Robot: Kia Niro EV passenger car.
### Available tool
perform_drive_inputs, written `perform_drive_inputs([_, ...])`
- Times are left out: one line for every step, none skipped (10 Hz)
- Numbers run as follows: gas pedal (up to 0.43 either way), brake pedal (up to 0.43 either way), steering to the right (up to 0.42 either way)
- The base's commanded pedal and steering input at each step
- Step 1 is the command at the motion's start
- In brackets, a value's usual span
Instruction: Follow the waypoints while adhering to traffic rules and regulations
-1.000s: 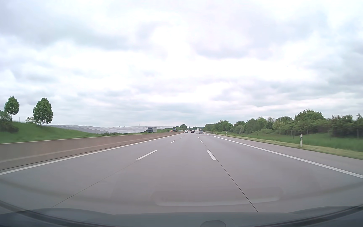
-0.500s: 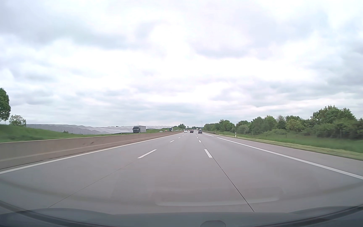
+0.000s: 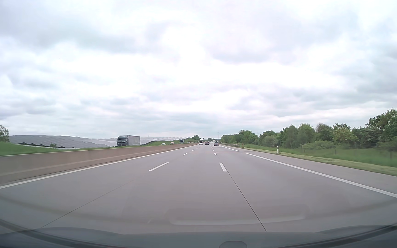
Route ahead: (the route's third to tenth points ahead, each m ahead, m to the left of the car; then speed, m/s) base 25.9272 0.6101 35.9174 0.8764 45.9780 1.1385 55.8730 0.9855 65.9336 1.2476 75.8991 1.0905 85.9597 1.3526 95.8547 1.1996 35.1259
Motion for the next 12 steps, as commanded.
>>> perform_drive_inputs([0.248,0.000,0.002])
perform_drive_inputs([0.248,0.000,0.002])
perform_drive_inputs([0.248,0.000,0.002])
perform_drive_inputs([0.248,0.000,0.002])
perform_drive_inputs([0.248,0.000,0.002])
perform_drive_inputs([0.248,0.000,0.001])
perform_drive_inputs([0.248,0.000,0.001])
perform_drive_inputs([0.248,0.000,0.001])
perform_drive_inputs([0.248,0.000,0.001])
perform_drive_inputs([0.240,0.000,0.001])
perform_drive_inputs([0.240,0.000,0.001])
perform_drive_inputs([0.240,0.000,0.000])
